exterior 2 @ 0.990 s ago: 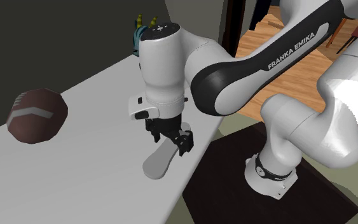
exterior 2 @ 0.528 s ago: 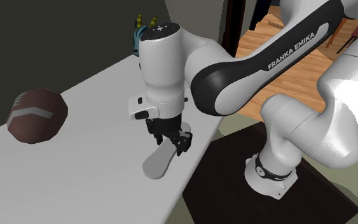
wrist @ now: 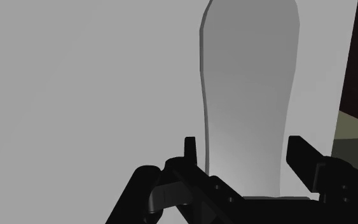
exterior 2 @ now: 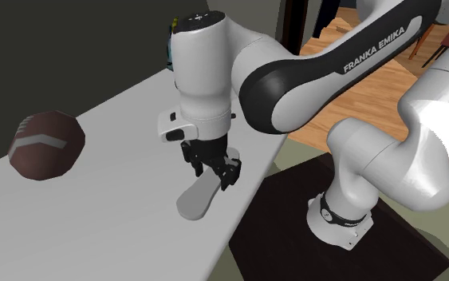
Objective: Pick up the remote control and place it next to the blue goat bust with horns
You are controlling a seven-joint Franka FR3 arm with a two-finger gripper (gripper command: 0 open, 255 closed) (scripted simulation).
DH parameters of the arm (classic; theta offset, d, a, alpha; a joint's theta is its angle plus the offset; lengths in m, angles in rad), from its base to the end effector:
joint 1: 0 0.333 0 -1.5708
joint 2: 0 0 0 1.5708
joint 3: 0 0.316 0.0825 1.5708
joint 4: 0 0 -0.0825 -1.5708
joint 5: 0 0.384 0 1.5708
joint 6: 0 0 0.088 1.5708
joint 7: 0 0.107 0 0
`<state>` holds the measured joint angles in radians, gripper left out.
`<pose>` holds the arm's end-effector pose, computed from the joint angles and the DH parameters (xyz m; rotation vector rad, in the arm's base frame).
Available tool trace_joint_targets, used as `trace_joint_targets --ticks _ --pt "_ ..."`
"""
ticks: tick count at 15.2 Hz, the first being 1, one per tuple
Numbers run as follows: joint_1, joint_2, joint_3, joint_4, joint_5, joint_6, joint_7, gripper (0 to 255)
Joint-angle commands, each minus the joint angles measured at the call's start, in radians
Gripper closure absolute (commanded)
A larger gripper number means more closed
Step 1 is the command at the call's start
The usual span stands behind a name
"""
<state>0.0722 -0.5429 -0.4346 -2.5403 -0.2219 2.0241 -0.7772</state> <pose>0.3585 -0.1514 0.4375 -2.9956 -0.8788 -0.0104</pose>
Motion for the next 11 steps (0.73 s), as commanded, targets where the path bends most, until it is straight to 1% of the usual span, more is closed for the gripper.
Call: trace_joint_targets --ticks 1,11 --pt "-0.001 -0.012 0.006 0.017 0.002 -0.029 0.001 255" --pt "0.004 -0.042 0.034 0.129 0.017 -0.171 0.002 255"
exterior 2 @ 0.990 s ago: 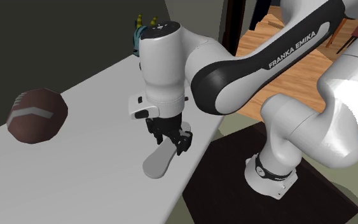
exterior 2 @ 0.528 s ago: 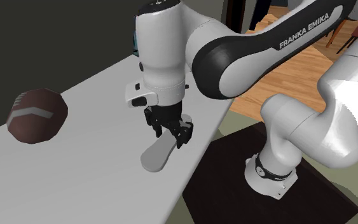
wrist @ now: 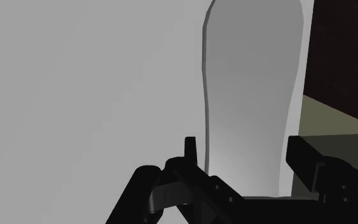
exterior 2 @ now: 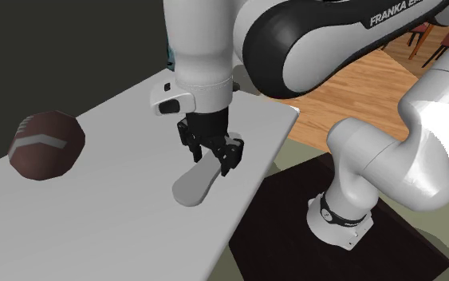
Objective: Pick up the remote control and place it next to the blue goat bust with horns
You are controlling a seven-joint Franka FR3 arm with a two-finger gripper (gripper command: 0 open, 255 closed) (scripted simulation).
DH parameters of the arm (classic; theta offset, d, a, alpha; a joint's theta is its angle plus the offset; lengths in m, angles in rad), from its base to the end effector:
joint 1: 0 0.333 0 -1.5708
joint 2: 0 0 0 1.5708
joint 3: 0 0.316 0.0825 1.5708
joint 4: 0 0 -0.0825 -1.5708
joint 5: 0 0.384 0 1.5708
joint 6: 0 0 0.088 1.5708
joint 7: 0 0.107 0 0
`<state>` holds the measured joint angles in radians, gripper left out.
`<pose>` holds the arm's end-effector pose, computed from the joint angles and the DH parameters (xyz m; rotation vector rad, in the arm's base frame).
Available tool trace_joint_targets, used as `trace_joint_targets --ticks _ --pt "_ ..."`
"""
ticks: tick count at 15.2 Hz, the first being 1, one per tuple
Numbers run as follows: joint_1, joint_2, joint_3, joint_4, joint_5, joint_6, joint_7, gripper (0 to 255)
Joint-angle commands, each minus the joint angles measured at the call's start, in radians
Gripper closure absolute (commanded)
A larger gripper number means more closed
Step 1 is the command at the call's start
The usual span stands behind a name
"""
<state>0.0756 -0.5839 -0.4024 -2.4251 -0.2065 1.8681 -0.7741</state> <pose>0.3575 -0.1509 0.4943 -2.9956 -0.8788 -0.0105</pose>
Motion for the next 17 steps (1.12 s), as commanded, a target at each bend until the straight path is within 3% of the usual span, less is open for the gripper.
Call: trace_joint_targets --ticks 1,17 --pt "0.001 -0.003 0.005 0.026 0.003 -0.029 -0.001 255" --pt "0.015 0.006 0.036 0.245 0.03 -0.24 -0.006 255"
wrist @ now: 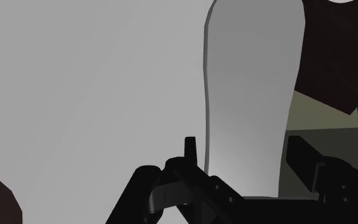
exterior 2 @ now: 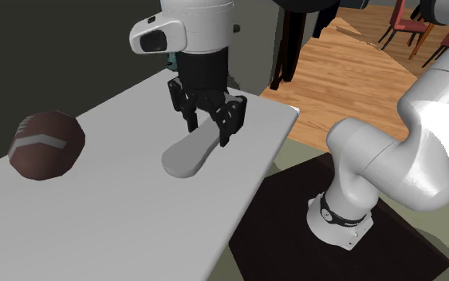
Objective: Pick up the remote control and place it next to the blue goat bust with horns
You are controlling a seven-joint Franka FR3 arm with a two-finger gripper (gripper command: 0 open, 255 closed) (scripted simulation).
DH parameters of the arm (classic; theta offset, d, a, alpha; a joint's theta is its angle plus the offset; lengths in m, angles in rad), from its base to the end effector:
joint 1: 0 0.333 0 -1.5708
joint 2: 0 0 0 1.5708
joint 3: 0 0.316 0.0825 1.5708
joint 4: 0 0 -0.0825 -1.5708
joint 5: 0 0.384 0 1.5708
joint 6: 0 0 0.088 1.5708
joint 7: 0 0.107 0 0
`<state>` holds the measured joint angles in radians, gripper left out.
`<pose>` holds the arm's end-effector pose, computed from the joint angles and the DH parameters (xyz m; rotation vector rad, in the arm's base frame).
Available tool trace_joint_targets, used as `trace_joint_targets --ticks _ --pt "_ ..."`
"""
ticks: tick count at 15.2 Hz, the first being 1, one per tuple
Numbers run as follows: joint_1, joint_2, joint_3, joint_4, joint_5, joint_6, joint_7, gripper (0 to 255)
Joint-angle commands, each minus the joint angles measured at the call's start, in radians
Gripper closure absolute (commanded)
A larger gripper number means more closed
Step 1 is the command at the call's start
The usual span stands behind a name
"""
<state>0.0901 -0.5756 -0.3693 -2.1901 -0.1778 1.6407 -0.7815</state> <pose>0.3588 -0.1521 0.5851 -2.9954 -0.8792 -0.0101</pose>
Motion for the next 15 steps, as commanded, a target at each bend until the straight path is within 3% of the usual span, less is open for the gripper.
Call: trace_joint_targets --ticks 1,15 --pt "0.001 0.0 0.005 0.025 0.003 -0.026 0.001 255" --pt "0.016 0.057 0.018 0.26 0.026 -0.204 -0.011 255"
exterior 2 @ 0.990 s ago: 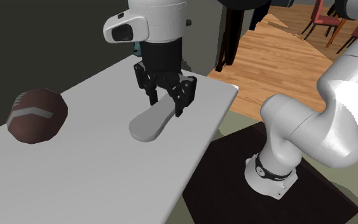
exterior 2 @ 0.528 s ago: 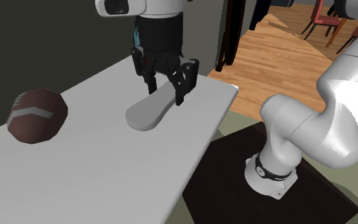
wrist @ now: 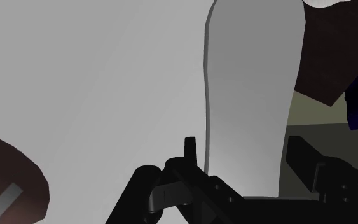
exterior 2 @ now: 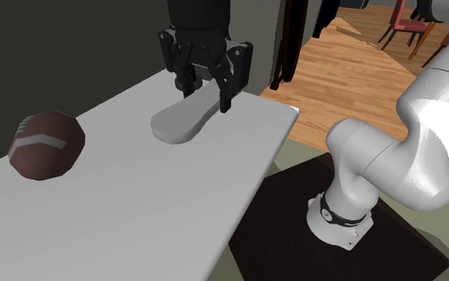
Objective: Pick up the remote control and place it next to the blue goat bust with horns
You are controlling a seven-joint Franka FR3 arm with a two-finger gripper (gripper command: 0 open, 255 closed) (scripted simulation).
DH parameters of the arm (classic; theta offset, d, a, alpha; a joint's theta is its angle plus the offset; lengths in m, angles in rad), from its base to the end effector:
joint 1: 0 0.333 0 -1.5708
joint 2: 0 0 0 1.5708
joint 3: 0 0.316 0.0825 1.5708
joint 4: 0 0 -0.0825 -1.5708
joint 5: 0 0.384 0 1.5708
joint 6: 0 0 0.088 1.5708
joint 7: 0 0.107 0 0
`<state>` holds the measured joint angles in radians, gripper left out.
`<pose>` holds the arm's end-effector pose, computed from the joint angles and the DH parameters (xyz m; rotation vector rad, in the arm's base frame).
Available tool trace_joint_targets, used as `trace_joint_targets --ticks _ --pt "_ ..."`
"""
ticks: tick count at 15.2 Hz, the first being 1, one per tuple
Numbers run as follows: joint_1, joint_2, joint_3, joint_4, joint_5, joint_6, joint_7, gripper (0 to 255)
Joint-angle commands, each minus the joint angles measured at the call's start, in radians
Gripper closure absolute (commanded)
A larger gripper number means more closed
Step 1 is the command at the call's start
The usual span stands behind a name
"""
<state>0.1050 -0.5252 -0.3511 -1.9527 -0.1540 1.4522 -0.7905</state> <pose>0.3579 -0.1507 0.6626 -2.9956 -0.8790 -0.0100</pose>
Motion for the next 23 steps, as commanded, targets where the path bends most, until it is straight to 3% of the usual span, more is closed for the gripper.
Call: trace_joint_targets --ticks 1,13,23 --pt "0.002 0.012 0.0 0.041 0.003 -0.029 -0.004 255" --pt "0.015 0.093 -0.002 0.272 0.023 -0.18 -0.022 255" --pt "-0.031 0.203 -0.234 0.41 -0.011 -0.186 -0.315 255"
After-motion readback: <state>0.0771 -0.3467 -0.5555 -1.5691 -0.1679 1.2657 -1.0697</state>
